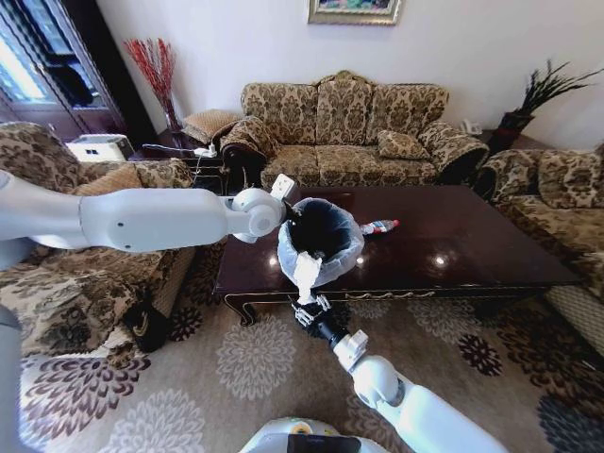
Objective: Move to the front of the table and place the trash on the table into the trash bin.
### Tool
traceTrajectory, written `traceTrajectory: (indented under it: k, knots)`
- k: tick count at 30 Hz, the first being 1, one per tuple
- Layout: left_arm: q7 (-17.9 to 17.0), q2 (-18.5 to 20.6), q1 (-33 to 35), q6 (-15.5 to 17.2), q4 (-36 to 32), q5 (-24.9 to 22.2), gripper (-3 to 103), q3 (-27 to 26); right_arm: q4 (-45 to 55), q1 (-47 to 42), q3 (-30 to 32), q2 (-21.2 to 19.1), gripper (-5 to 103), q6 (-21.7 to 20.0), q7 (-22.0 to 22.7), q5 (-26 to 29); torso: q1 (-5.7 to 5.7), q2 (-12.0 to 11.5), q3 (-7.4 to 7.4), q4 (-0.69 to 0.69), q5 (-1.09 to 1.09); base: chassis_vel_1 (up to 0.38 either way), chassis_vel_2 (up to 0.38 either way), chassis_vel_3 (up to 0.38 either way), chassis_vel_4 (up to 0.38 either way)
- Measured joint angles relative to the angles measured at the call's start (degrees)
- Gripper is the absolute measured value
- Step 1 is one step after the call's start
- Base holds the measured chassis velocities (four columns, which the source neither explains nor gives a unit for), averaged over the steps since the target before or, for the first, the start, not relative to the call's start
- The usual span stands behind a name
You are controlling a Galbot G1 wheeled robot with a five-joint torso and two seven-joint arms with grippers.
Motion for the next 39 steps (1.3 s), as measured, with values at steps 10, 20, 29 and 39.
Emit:
traceTrajectory:
  k: [10, 20, 29, 39]
  knots:
    - [0.09, -0.05, 0.14, -0.01, 0.08, 0.1, 0, -0.22, 0.63, -0.17, 0.1, -0.21, 10, -0.03, 0.0, 0.3, 0.0, 0.0, 0.0, 0.0, 0.01, 0.0, 0.0, 0.0, 0.0]
    - [0.05, -1.35, -0.07, -0.01, -0.65, 0.25, 0, 0.27, 8.86, -3.92, 5.02, -4.87, 0, 1.54, 0.0, 0.0, 0.0, 0.0, 0.0, 0.0, 0.01, 0.0, 0.0, 0.0, 0.0]
    - [-0.23, -3.08, -0.02, -0.09, -2.22, 0.74, 0, 0.54, 19.29, -2.96, 10.22, -11.48, 0, 3.71, 0.0, 3.77, 0.0, 0.0, 0.0, 0.0, 0.0, 0.0, 0.0, 0.0, 0.0]
    - [-1.8, -6.11, -0.61, -0.27, -7.81, 0.28, 0, 1.07, 20.17, 7.15, 9.7, -9.07, 0, -2.59, 0.0, 14.07, 0.0, 0.0, 0.0, 0.01, 0.0, 0.0, 0.0, 0.0, 0.0]
